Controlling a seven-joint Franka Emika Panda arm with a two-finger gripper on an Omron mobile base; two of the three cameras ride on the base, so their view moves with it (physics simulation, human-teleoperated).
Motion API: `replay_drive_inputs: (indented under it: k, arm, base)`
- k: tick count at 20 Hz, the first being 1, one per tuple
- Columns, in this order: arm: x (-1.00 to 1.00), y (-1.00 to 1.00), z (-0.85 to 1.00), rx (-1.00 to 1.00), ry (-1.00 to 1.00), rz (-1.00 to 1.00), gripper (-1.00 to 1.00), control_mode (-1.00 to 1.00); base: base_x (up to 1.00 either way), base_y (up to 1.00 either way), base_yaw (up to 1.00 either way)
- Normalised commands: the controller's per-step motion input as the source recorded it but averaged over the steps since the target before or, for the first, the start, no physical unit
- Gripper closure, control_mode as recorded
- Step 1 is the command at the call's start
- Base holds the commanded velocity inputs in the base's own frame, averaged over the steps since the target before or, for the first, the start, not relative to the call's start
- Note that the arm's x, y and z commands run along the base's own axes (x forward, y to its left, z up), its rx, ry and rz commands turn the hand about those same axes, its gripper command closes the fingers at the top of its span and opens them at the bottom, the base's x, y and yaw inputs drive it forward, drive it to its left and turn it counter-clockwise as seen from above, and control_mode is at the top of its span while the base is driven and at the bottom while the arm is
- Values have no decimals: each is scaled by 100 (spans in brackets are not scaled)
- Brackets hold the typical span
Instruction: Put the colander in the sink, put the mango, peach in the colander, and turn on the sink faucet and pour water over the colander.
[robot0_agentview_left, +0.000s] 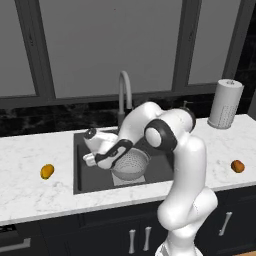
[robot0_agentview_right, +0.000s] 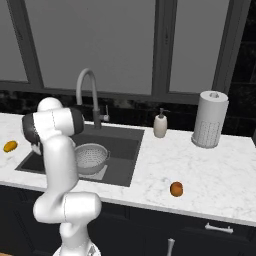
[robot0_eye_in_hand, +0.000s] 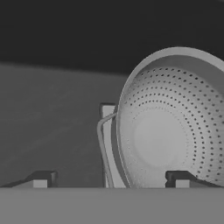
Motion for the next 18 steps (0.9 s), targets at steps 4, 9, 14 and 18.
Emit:
replay_drive_inputs:
  k: [4,9,14,18]
  arm:
    - [-27,3,78,2,-1,0,-100,-100]
    - [-40,7,61,11,-4,0,-100,-100]
    - [-32,14,56,14,-12,0,-100,-100]
    - [-38,26,42,13,-10,0,-100,-100]
  base:
    - [0,0,0]
    - [0,0,0]
    - [0,0,0]
    - [0,0,0]
